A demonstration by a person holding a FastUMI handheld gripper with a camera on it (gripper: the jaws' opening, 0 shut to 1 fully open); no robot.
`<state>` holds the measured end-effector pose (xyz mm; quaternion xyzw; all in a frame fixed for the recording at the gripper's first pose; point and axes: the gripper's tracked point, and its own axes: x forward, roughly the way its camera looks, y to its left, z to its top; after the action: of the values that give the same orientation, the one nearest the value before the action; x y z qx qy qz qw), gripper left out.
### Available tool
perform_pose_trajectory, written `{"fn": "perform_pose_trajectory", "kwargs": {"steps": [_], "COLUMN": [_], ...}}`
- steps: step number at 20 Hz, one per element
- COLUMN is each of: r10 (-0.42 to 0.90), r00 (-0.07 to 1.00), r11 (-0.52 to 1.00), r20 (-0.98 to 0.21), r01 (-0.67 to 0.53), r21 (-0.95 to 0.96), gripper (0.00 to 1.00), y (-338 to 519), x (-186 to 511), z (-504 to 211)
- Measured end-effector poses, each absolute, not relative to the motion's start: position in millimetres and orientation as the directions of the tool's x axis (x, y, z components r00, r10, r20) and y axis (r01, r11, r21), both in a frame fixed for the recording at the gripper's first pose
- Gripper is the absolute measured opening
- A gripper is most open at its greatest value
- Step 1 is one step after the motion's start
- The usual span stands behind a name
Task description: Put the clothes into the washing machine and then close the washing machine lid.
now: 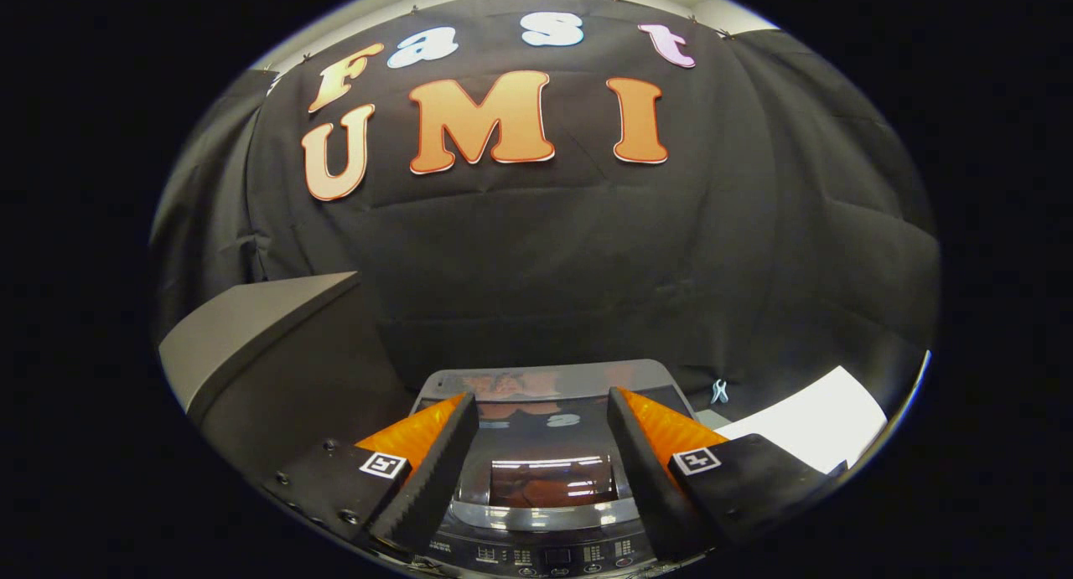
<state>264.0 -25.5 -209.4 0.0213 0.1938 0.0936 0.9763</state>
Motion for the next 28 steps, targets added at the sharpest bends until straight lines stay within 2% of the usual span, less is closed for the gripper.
{"fn": "perform_pose_trajectory", "kwargs": {"steps": [5,9,14,21,28], "r10": [0.218,0.216,0.206,0.13,0.135], "r00": [0.936,0.962,0.974,0.991,0.991], "r11": [0.973,0.975,0.976,0.991,0.99], "r20": [-0.277,-0.169,-0.097,-0.038,-0.023], "r01": [-0.188,-0.203,-0.197,-0.128,-0.134], "r21": [0.13,0.09,0.094,0.049,0.033], "gripper": [0.99,0.99,0.99,0.99,0.99], "y": [-28,-42,-77,-137,-157], "x": [246,224,188,152,128], "z": [-149,-85,-34,0,18]}}
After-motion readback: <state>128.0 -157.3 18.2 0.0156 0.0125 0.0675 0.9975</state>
